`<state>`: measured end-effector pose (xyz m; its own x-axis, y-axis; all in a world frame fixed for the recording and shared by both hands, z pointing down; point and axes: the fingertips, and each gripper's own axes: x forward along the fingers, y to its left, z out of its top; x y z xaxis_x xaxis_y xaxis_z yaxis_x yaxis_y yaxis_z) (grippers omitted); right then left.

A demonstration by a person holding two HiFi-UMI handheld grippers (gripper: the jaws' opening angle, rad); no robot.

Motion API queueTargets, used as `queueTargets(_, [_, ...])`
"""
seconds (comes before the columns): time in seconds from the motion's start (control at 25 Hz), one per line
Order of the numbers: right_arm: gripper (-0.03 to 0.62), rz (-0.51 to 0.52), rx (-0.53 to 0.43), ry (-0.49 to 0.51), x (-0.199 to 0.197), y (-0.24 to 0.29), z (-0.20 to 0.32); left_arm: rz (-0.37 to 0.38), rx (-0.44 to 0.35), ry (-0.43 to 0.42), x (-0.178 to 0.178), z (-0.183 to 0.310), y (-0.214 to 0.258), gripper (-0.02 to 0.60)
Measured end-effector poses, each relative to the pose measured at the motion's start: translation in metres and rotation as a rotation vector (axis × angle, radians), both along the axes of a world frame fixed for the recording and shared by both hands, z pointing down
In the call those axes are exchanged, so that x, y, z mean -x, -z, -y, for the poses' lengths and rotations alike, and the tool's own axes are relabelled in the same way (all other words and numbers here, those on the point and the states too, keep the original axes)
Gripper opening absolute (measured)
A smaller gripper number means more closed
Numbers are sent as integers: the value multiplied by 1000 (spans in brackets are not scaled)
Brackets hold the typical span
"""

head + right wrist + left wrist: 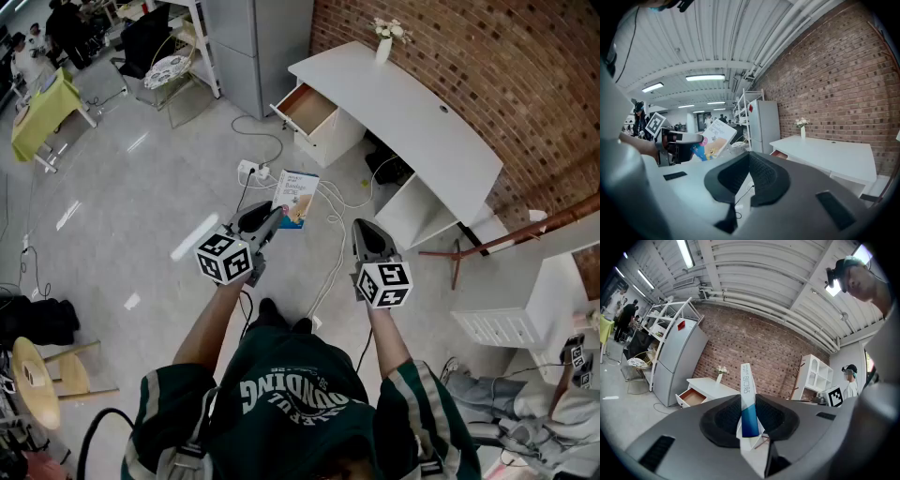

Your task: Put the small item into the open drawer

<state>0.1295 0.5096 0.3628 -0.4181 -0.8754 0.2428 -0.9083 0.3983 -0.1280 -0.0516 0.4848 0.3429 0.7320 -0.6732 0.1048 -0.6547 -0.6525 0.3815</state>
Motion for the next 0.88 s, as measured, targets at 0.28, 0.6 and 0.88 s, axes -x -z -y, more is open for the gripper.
queueTargets(0.28, [25,-4,-17,-35,-5,0,-1,0,-1,13,5,-3,-1,103])
queueTargets(0.6, [25,2,4,-22,-6,-2,-6,1,8,14,2,-4,0,103])
queueTargets(0.88, [25,1,-2,-31,-9,-4,-7,1,7,12,1,-3,-5,103])
